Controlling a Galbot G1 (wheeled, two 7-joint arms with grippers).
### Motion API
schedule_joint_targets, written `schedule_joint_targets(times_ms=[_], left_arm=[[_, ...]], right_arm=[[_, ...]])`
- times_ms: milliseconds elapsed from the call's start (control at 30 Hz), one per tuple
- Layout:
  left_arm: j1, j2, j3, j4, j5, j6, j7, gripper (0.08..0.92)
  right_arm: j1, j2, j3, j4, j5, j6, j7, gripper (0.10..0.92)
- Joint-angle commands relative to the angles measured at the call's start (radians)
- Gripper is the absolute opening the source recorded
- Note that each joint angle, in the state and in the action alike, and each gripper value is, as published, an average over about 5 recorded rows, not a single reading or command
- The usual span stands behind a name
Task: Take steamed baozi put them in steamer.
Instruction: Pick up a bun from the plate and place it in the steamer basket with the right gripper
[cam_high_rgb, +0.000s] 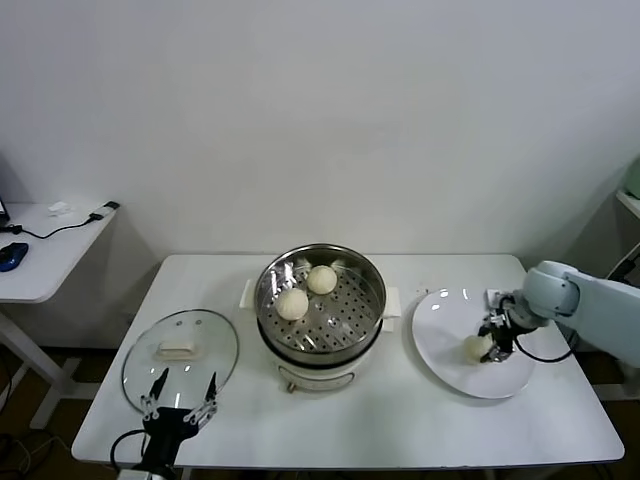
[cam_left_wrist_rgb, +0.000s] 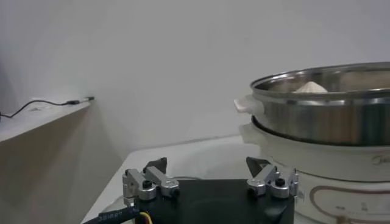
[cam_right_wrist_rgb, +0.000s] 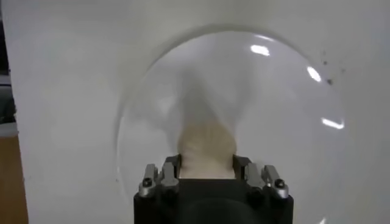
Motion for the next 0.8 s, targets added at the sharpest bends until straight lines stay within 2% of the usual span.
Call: schedule_joint_targets(times_ms=[33, 267, 533, 800], left_arm=[[0.002, 0.009, 0.004, 0.001, 0.004, -0.001, 0.001, 0.823], [0.001, 0.014, 0.000, -0.010, 0.005, 0.004, 0.004, 0.823], [0.011, 0.015, -0.014, -0.012, -0.001, 0.000, 0.004, 0.823], [0.010, 0.009, -0.019, -0.001, -0.001, 0.000, 0.004, 0.823]], right_arm=[[0.490, 0.157, -0.097, -0.016, 0.062, 0.262, -0.200, 0.581], [0.614, 0.410, -0.043, 0.087, 0.096, 0.427, -0.279, 0.585], [0.514, 0.572, -0.143, 0.242, -0.065, 0.594, -0.176, 0.579], [0.376, 0.637, -0.156, 0.194, -0.225, 0.710, -0.107, 0.577]])
